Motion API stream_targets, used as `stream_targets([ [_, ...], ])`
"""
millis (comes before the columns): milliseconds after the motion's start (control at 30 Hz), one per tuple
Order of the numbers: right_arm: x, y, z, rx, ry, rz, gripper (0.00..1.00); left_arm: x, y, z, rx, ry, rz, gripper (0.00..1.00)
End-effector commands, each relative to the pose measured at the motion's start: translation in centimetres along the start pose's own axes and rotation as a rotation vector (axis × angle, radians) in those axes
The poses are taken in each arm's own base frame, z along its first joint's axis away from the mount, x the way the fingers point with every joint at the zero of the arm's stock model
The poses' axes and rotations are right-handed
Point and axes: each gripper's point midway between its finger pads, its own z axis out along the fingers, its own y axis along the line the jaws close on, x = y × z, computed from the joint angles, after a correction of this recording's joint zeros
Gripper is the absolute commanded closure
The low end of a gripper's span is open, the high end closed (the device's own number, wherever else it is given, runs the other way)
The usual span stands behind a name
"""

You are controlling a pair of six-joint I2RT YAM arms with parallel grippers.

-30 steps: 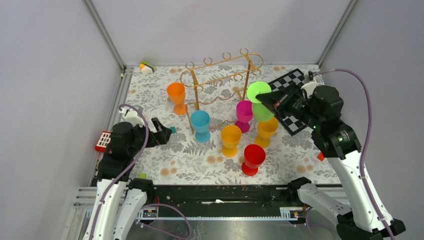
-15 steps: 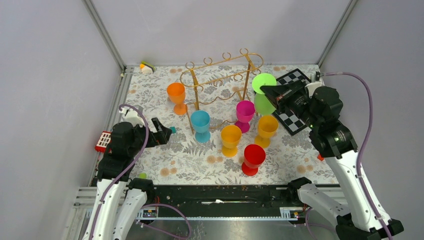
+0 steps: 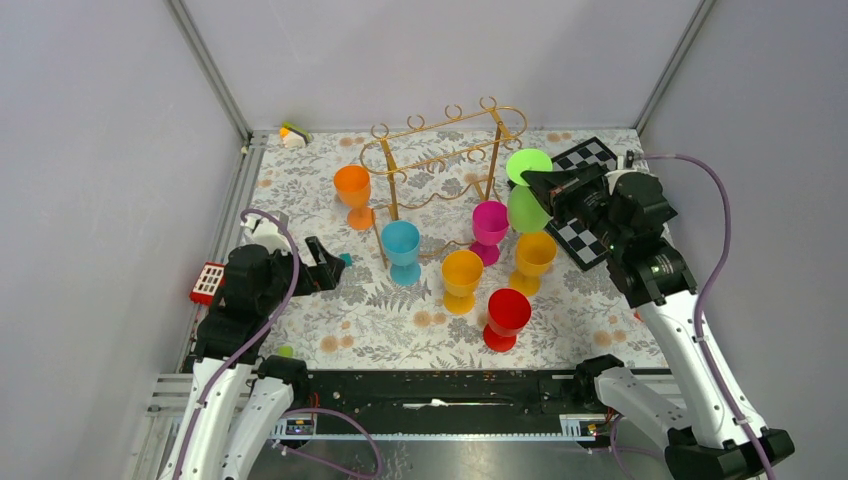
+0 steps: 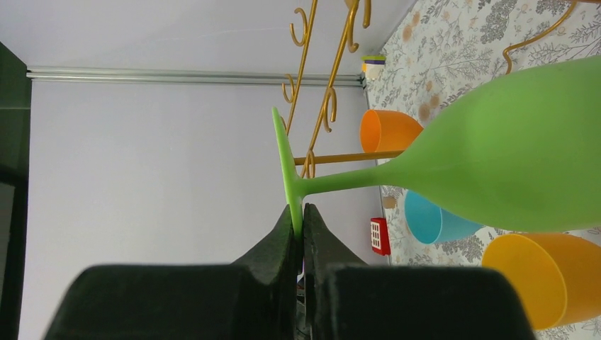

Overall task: Place the wine glass upside down on the wine glass rack
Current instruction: Turn the wine glass upside down at the wine rack.

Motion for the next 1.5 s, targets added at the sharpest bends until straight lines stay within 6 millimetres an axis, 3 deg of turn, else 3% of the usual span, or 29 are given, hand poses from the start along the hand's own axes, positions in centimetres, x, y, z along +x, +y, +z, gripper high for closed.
stream_targets([
  [0,-0.2,0.9,0.4,-0.054,0.004,0.025,1.0,-1.1,-0.2,0.1,0.0,-0.044,0.01,0.01],
  [500,-0.5,0.6,1.0,-0.061,0.028,0.093,1.0,-0.8,-0.2,0.4,0.004,-0.024,0.008,0.01],
  [1100,-0.7,1.8,3.5,-0.1,0.076,0.106,1.0,-0.8,-0.4,0.5,0.014,-0.021,0.011,0.01],
  [1467,-2.2,2.9,4.5,-0.138,0.039,0.1,1.0,-0.7,-0.5,0.6,0.018,-0.012,0.012,0.01],
])
